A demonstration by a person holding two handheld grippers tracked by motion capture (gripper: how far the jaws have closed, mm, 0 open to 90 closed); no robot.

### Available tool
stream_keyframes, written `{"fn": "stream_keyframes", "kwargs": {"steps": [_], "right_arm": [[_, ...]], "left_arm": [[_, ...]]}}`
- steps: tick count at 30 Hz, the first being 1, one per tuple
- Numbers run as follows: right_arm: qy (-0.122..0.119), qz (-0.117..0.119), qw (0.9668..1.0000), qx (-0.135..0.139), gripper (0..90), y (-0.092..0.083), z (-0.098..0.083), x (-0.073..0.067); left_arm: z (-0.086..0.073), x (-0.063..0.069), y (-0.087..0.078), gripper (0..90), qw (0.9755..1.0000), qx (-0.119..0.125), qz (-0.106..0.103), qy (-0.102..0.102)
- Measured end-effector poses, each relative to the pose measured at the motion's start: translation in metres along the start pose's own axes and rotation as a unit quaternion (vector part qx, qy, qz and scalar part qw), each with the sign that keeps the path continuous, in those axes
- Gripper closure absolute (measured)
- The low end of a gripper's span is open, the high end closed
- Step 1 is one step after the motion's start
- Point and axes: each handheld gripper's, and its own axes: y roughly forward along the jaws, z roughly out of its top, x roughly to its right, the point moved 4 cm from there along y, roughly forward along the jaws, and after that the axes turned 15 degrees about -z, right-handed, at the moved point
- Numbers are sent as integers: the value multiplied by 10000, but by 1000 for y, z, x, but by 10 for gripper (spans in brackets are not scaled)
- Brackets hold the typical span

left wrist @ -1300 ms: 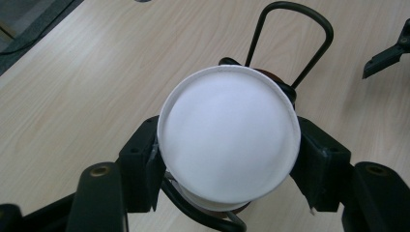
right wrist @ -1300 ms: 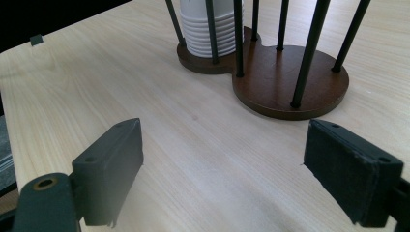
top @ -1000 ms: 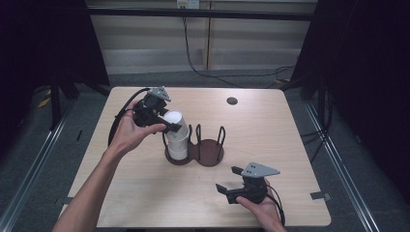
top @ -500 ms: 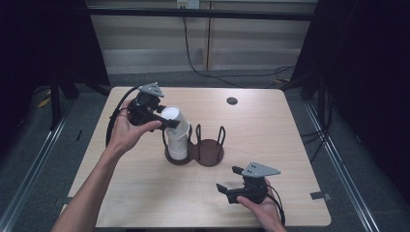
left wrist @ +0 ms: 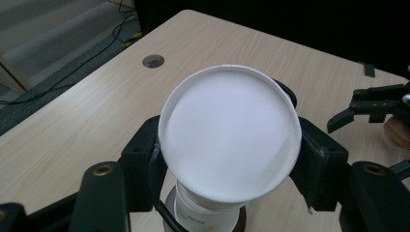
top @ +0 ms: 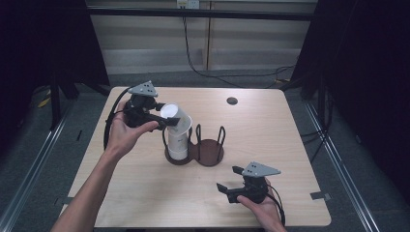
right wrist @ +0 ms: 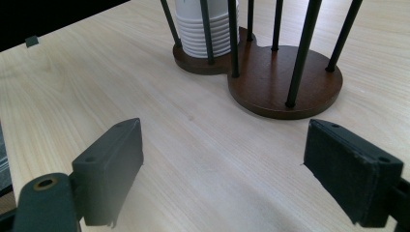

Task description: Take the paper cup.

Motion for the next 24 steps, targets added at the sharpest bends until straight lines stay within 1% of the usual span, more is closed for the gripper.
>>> {"fn": "stream_keyframes", "kwargs": {"steps": [4,6,7,8,11,13,15,16,18,20,21,24], "right_arm": [[-1,3,10000,1,136,0,0,0],[-1,0,10000,5,136,0,0,0],[-1,0,10000,3,136,0,0,0],[-2,2,10000,3,136,0,0,0],[-4,11,10000,10,136,1,0,-1],[-48,-9,10000,10,136,1,0,-1],[-43,-11,10000,-6,136,1,0,-1],[-23,-18,10000,-17,136,1,0,-1],[-21,-14,10000,-12,136,1,0,0],[-11,-12,10000,-8,136,1,0,0],[-14,-9,10000,-1,136,1,0,0],[-7,0,10000,38,136,1,1,0]], "left_arm": [[1,3,-5,373,9998,180,-50,35],[2,8,-6,373,9994,295,-111,108],[2,8,-6,373,9994,295,-111,108],[2,10,-6,373,9994,291,-127,150],[2,11,-6,372,9994,271,-167,162],[2,13,-7,372,9990,343,-216,187],[1,15,-7,372,9988,382,-214,218],[0,16,-7,372,9989,369,-201,221],[-2,18,-7,372,9986,409,-240,253],[-4,22,-6,372,9988,356,-175,304],[-4,24,-6,372,9985,400,-245,296],[-6,29,-6,372,9981,414,-270,366]]}}
